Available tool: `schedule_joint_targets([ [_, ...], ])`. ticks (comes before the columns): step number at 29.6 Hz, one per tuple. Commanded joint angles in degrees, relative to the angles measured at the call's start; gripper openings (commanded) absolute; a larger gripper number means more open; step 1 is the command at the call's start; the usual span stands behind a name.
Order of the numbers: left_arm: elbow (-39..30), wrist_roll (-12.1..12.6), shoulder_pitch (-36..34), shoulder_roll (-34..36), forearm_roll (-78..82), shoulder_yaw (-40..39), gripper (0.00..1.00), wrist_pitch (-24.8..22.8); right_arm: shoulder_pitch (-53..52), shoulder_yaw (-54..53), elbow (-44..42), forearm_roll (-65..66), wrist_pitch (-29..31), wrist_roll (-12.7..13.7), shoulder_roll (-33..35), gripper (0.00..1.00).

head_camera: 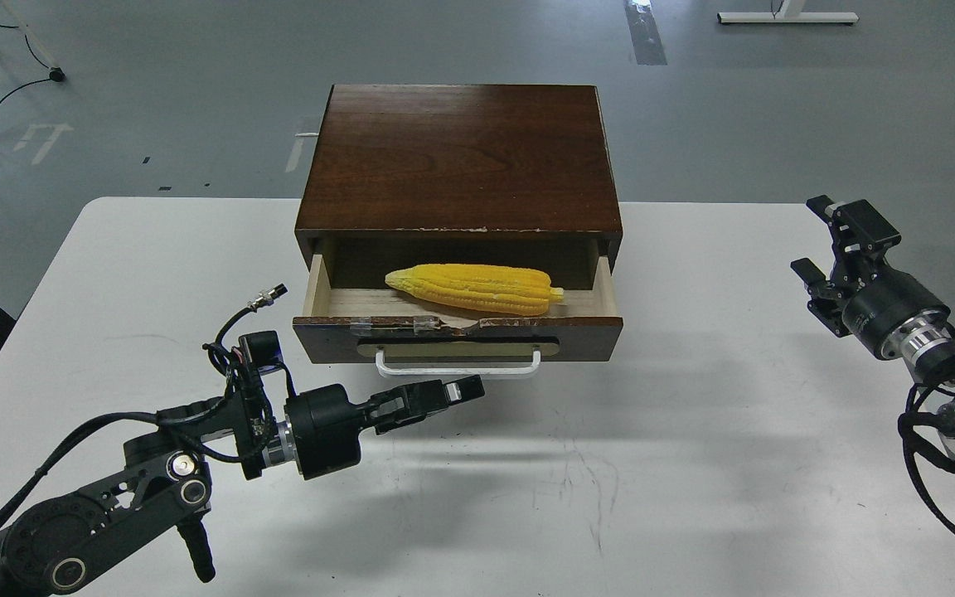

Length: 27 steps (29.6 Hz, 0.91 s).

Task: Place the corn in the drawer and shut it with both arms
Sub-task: 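Bring the left gripper up against the drawer front below the handle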

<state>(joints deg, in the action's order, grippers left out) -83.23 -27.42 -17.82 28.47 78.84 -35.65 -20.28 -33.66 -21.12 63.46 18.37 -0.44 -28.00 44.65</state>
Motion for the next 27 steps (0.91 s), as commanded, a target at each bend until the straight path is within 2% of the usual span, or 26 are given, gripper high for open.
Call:
schedule_joint_targets([
  [1, 0.1, 0.0, 0.1, 0.0, 0.0, 0.0, 0.0, 0.0, 0.0, -0.1, 0.0, 0.0, 0.0, 0.0, 0.0, 0.99],
  [27, 3.2, 0.4, 0.1, -0.3, 0.0, -2.3, 0.0, 1.1, 1.4, -0.1, 0.2, 0.0, 0.0, 0.0, -0.2, 0.99],
])
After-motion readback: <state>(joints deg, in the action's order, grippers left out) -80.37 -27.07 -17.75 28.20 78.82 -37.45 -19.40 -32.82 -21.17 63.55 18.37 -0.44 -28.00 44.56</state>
